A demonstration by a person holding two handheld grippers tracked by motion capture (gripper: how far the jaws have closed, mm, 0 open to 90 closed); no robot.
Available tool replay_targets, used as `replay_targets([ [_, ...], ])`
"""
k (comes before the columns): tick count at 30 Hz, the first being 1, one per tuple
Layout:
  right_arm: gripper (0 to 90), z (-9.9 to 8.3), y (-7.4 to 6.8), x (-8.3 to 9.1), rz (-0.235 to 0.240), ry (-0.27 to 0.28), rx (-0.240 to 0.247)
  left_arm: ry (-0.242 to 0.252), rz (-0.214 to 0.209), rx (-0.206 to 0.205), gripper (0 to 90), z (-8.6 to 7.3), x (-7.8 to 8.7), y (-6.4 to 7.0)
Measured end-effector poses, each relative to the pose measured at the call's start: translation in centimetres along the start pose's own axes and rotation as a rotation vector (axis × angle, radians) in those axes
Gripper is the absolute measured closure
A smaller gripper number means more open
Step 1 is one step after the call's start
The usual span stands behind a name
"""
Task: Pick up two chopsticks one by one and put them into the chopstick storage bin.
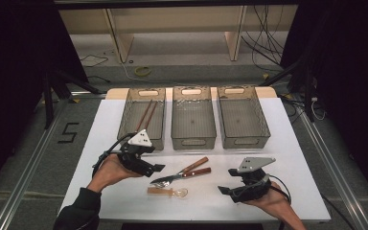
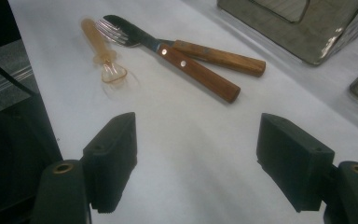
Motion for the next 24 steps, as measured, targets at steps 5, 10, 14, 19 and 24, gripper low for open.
replay_targets([
  [5,29.7,0.0,-0.1,0.0,0.001,0.0,0.0,-0.029,-0.019,-0.026,23.2,-0.2,-0.5,1.0],
  [10,29.7,-0.1,-0.1,0.1,-0.002,0.004,-0.002,-0.062,-0.035,-0.049,22.4,-0.6,-0.9,1.6],
  [14,29.7,-0.1,0.0,0.1,0.0,0.006,-0.006,-0.09,-0.049,-0.064,22.4,-1.0,-1.2,2.1],
  [19,29.7,-0.2,0.0,0.1,0.0,0.008,-0.011,-0.124,-0.059,-0.081,22.5,-1.3,-1.4,2.5],
  [24,29.7,-0.4,0.2,0.1,0.003,0.01,-0.014,-0.147,-0.07,-0.092,22.6,-1.5,-1.5,2.9],
])
Point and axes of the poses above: each handheld gripper's, and its own axes: x roughly backward along the jaws, z roughly out of its top, y roughly to its right, the point moved 5 cm from there along -x, roughly forward along the jaws
